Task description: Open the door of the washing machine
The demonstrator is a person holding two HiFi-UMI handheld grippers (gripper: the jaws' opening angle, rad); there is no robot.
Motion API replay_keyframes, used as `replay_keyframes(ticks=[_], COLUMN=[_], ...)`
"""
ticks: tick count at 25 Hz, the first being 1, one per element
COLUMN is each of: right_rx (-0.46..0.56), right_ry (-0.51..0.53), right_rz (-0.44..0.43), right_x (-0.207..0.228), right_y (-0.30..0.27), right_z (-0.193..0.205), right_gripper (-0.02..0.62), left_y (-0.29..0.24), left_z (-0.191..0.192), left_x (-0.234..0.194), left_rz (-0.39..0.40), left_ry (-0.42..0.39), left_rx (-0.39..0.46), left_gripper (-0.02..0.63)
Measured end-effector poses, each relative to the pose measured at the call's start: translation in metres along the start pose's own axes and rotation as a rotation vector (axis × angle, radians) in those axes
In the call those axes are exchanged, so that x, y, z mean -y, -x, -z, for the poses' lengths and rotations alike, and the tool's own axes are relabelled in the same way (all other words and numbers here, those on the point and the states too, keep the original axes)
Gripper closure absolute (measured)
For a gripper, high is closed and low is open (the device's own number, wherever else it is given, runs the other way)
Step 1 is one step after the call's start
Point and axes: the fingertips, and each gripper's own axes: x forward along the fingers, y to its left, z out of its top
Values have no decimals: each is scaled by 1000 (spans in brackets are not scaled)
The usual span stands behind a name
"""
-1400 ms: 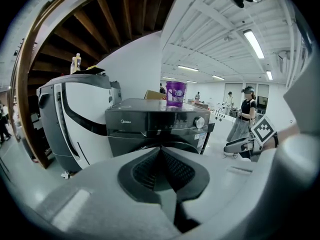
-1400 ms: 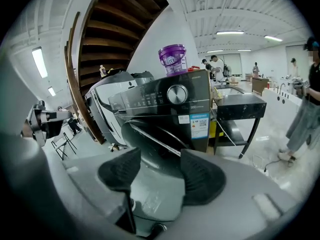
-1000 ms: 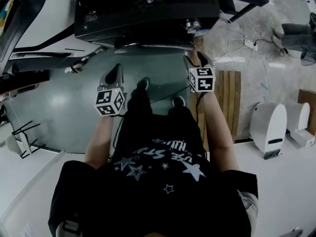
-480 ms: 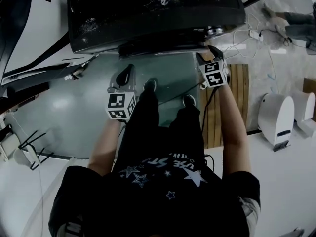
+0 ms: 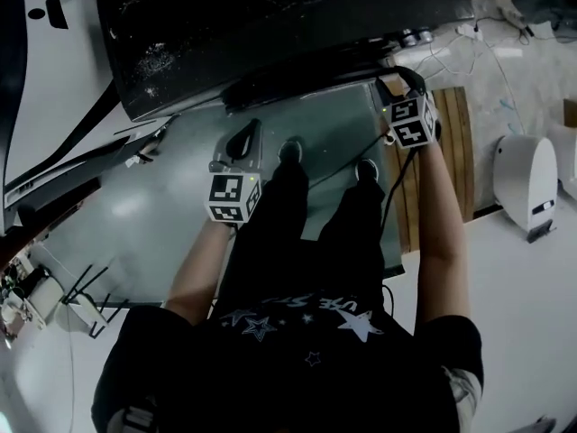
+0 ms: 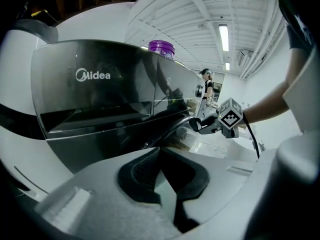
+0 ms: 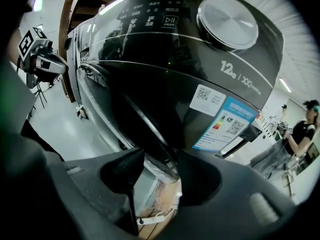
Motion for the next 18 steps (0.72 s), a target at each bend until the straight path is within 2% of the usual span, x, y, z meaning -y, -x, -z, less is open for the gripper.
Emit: replay_keyframes(ticks=[10,18], right_rx=[-48,-84], right_ry=[-105,-204], right_rz=[110,175], right_x=[-22,-56], right_y=[26,61], right_z=[29,63], right_gripper=[387,387], left_y=[-1,4], left_z=[38,58], left_x=[-10,2], left_rz=[170,209], left_ry=[-116,-159], left_rx=[-85,-116], left_gripper=[595,595])
